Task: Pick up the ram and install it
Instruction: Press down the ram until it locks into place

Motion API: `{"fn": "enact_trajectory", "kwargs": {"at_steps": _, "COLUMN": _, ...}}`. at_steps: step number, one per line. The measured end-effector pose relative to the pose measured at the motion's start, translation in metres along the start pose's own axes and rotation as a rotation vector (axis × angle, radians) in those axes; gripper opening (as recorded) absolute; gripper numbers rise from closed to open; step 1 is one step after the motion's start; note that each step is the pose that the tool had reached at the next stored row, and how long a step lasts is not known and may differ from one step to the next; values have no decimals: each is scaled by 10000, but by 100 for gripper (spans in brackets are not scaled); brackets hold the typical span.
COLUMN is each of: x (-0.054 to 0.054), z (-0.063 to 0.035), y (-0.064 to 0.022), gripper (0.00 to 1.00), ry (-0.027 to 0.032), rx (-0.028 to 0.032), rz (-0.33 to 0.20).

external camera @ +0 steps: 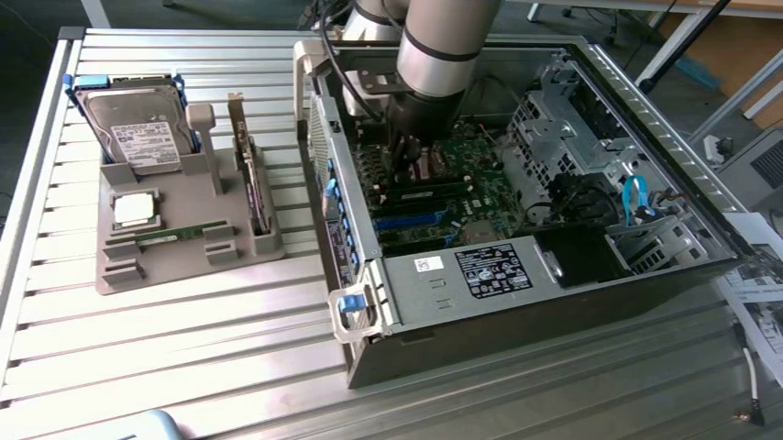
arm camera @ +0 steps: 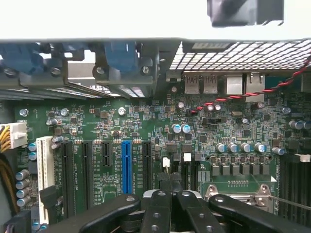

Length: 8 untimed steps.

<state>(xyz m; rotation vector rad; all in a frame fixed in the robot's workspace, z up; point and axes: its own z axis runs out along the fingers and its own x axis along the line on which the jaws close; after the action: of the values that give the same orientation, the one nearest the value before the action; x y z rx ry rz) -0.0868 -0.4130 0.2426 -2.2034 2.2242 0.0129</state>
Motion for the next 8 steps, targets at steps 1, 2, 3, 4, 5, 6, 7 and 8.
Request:
{"fn": "enact_trajectory", "kwargs": {"at_steps": 1, "x": 0, "z": -31, "y": 0, "gripper": 11, "ry": 0, "rx": 0, "rz": 0}}
{"fn": "enact_trajectory", "kwargs": {"at_steps": 2, "x": -1, "z": -51, "y": 0, "gripper": 11, "ry": 0, "rx": 0, "rz": 0}}
{"fn": "enact_trajectory", "kwargs": {"at_steps": 3, "x": -1, "z": -70, "y": 0, "gripper": 11, "ry": 2, "rx": -1, "rz": 0}}
{"fn": "enact_trajectory", "kwargs": {"at_steps": 4, "x": -1, "z": -89, "y": 0, "gripper": 11, "ry": 1, "rx": 0, "rz": 0}}
{"fn": "enact_trajectory", "kwargs": {"at_steps": 5, "x": -2, "z": -108, "y": 0, "gripper": 11, "ry": 0, "rx": 0, "rz": 0}}
{"fn": "enact_trajectory", "kwargs": {"at_steps": 6, "x": -2, "z": -127, "y": 0, "gripper": 11, "ry": 0, "rx": 0, "rz": 1}}
{"fn": "enact_trajectory", "kwargs": {"at_steps": 7, "x": -2, "z": -145, "y": 0, "gripper": 11, "ry": -1, "rx": 0, "rz": 0}}
{"fn": "enact_trajectory", "kwargs": {"at_steps": 8, "x": -2, "z": -165, "y": 0, "gripper": 11, "ry": 0, "rx": 0, "rz": 0}}
